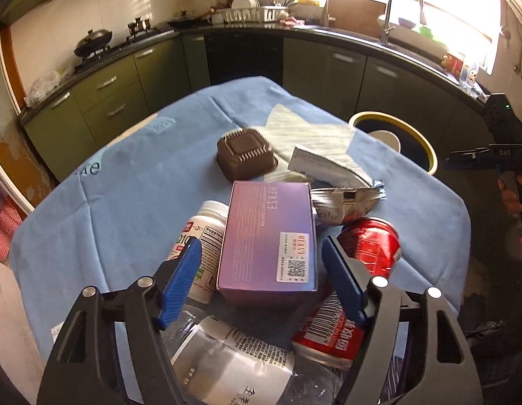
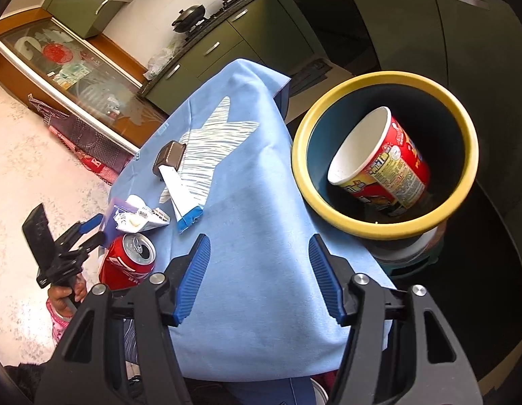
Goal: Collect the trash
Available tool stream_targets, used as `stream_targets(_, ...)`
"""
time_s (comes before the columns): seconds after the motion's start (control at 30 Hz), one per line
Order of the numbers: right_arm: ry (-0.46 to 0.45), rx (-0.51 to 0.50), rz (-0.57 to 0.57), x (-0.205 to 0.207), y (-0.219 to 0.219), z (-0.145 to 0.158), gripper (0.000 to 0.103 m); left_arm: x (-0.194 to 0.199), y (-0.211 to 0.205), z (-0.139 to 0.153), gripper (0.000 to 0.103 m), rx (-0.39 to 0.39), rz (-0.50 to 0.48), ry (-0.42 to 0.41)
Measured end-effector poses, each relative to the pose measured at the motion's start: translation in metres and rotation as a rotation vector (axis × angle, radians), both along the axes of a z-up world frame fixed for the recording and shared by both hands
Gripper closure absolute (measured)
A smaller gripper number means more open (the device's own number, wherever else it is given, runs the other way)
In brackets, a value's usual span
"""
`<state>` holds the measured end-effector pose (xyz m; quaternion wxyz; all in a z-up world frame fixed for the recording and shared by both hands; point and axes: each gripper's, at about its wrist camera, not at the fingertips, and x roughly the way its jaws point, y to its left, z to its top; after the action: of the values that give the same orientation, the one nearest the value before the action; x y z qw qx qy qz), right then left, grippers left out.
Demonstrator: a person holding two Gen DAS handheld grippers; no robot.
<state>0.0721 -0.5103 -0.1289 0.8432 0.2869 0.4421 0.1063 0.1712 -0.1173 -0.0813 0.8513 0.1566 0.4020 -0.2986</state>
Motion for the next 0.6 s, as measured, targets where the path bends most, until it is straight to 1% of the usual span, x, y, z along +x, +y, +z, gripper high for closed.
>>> stream_targets(0.03,-0.001,-0.003,-0.001,0.0,0.001,0.0,0.045,0.003,0.0,-0.005,0.032,0.006,-0.001,0.006)
stream_targets(0.1,-0.005,-0.006,-0.001,0.0,0.001,0.0,0.045,0.006,-0.003,-0.012,0.039,0.018,-0.004,0.02)
stream_targets(0.13,-0.006,-0.007,-0.002,0.0,0.001,0.0,0.045,0.007,-0.004,-0.014,0.04,0.02,-0.006,0.025)
stream_targets(0.27,-0.015,-0.044,-0.007,-0.001,0.003,0.005,0.044,0.008,-0.007,-0.018,0.047,0.024,-0.014,0.036)
stream_targets(0.47,-0.022,-0.064,-0.003,0.001,0.006,0.008,0.044,0.005,-0.01,-0.016,0.049,0.031,-0.014,0.017)
stream_targets(0.6,-0.021,-0.066,-0.002,0.001,0.006,0.007,0.044,0.001,-0.004,-0.002,0.049,0.033,0.005,-0.02)
